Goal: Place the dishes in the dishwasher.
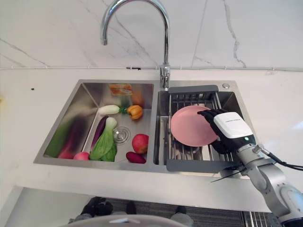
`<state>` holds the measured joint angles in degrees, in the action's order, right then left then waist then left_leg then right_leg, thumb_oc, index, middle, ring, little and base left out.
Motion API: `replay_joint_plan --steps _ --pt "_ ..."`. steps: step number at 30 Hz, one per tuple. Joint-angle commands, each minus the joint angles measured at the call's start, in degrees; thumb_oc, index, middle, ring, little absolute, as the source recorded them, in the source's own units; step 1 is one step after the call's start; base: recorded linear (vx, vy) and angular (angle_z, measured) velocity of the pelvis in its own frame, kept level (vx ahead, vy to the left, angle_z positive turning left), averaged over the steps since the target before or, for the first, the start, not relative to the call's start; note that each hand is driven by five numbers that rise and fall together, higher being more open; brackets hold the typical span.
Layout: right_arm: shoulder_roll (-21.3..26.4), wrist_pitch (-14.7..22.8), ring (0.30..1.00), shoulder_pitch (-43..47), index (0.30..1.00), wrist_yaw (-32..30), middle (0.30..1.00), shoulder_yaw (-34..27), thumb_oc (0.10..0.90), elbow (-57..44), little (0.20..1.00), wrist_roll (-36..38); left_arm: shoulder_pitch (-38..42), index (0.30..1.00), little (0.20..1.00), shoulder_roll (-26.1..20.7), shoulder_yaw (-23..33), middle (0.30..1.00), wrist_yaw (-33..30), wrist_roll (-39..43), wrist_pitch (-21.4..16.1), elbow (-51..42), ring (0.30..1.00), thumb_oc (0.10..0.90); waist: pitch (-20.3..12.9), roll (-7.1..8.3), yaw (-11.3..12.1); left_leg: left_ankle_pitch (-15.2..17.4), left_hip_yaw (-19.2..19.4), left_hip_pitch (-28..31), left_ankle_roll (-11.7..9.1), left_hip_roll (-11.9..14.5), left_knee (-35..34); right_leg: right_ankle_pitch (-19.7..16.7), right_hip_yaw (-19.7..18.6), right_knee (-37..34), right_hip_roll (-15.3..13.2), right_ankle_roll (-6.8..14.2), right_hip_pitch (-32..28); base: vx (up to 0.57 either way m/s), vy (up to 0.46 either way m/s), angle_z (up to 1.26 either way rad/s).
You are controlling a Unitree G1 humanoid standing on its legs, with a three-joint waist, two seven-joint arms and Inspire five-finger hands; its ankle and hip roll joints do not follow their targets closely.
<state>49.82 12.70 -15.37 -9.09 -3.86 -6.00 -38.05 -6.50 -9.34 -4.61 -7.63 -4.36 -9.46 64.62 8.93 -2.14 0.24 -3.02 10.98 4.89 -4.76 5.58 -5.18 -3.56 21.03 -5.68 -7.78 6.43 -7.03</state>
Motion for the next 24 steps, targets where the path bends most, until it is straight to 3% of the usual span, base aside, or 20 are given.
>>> replay_joint_plan --steps 1,7,8,11,16,24 --pt "0.13 0.82 0.9 12.33 0.9 -3.7 0.9 -8.64 0.8 -6.67 0.9 12.99 0.42 0.9 0.9 -0.33 -3.82 0.9 0.91 -1.07 0.56 5.26 0.9 0.8 -1.33 2.49 3.59 0.76 -0.06 1.18 -2.98 2.69 0.18 0.18 1.07 0.68 -3.63 4.53 -2.12 0.0 0.0 0.0" --pt "0.49 0.29 0.9 11.76 0.9 8.16 0.9 -8.17 0.8 -4.05 0.9 31.39 0.04 0.9 0.9 -0.74 -3.89 0.9 3.39 0.04 1.04 5.02 0.9 0.8 -1.57 2.97 3.76 0.64 -0.27 1.03 -3.05 2.6 0.18 0.16 1.28 0.68 -3.74 4.45 -2.2 0.0 0.0 0.0" --pt "-2.31 0.23 0.9 12.22 0.9 7.96 0.9 -8.35 0.8 -1.36 0.9 40.65 0.22 0.9 0.9 -0.54 -4.48 0.9 3.66 0.81 1.08 5.17 0.9 0.8 -1.6 3.06 3.7 0.68 -0.26 1.03 -3.01 2.49 0.18 0.08 1.39 0.68 -3.83 4.44 -2.26 0.0 0.0 0.0" --pt "-5.24 -0.35 0.9 12.78 0.9 8.07 0.9 -7.94 0.8 1.13 0.9 47.05 0.57 0.9 0.9 -0.6 -4.31 0.9 3.72 1.63 1.51 5.35 0.9 0.8 -1.72 3.23 3.76 0.76 -0.3 1.11 -2.92 2.36 0.18 -0.04 1.29 0.68 -3.97 4.42 -2.29 0.0 0.0 0.0" --pt "-6.82 -1.7 0.9 12.1 0.9 7.43 0.9 -9.53 0.8 0.06 0.9 45.42 0.77 0.9 0.9 -0.38 -3.48 0.9 3.82 1.83 1.81 5.44 0.9 0.8 -1.99 3.23 3.76 0.9 -0.32 1.06 -2.88 2.27 0.18 -0.1 1.66 0.68 -4.11 4.46 -2.34 0.0 0.0 0.0" --pt "-9.67 0.19 0.9 13.04 0.9 4.81 0.9 -11.03 0.8 -4.22 0.9 38.11 0.46 0.9 0.9 -0.18 -2.63 0.9 3.79 2.16 1.66 5.41 0.9 0.8 -1.78 2.89 4.14 1.03 -0.63 1.07 -2.62 2.07 0.18 -0.13 1.83 0.68 -4.35 4.47 -2.48 0.0 0.002 0.01"
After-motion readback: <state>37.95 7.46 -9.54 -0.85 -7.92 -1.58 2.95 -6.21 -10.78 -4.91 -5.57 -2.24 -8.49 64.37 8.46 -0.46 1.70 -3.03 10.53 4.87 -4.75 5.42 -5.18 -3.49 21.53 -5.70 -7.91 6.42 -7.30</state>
